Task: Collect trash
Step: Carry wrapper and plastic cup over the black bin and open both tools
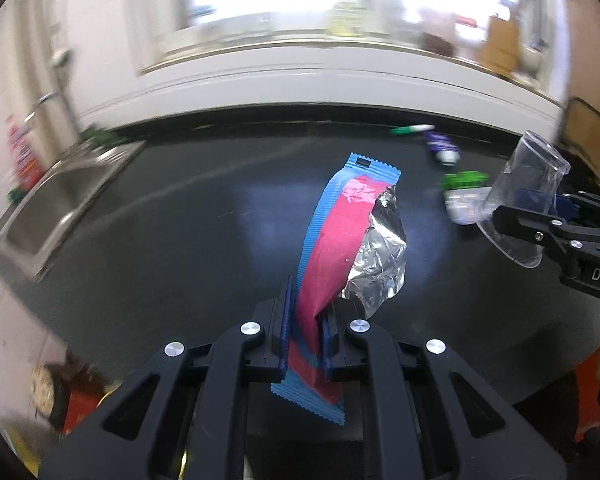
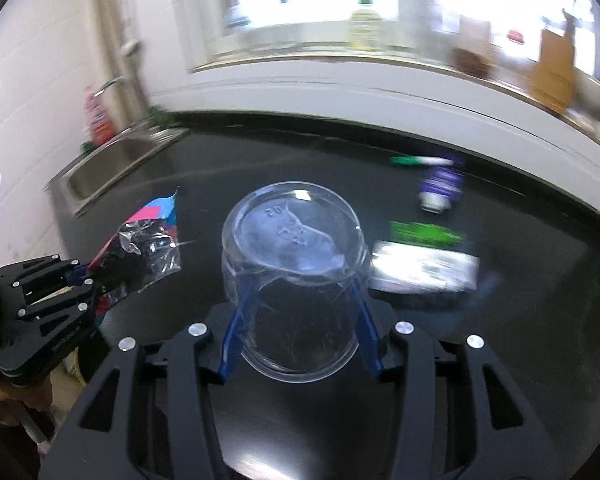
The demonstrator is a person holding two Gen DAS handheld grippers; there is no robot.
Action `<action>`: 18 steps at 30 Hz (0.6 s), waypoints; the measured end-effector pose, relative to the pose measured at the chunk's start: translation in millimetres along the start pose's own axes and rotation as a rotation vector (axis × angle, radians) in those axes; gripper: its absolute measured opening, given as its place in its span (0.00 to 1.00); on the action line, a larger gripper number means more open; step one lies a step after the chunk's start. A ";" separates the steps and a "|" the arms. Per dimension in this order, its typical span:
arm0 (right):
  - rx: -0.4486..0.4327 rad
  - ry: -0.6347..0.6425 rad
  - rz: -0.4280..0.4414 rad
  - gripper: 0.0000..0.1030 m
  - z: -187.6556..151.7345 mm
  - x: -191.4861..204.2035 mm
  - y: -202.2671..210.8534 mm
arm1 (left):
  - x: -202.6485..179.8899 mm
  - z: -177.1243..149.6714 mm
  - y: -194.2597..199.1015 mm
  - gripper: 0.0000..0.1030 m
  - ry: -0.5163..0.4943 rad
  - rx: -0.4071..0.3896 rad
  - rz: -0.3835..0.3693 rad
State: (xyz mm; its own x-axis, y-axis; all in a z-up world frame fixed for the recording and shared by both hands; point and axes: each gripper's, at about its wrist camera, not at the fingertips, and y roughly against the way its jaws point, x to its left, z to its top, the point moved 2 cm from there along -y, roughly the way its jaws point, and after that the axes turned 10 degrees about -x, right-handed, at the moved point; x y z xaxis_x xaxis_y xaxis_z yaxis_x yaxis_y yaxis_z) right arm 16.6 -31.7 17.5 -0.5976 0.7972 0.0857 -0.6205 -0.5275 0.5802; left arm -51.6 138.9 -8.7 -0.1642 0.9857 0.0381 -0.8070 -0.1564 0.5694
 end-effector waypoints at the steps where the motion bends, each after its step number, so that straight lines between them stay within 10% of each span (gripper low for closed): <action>1: 0.005 0.019 0.031 0.46 1.9 17.3 -7.0 | 10.4 -3.8 3.3 0.11 0.011 0.002 0.019; 18: 0.217 0.355 0.595 0.47 -69.3 359.4 -107.1 | 258.7 -175.9 96.5 0.11 0.341 0.168 0.478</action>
State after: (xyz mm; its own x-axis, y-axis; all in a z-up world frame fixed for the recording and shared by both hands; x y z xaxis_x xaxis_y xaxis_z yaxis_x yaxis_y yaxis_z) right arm -166.9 291.0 -69.9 -0.9542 0.2309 0.1900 -0.0467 -0.7426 0.6681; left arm -271.7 367.7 -88.4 -0.6805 0.7292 0.0723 -0.5034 -0.5369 0.6770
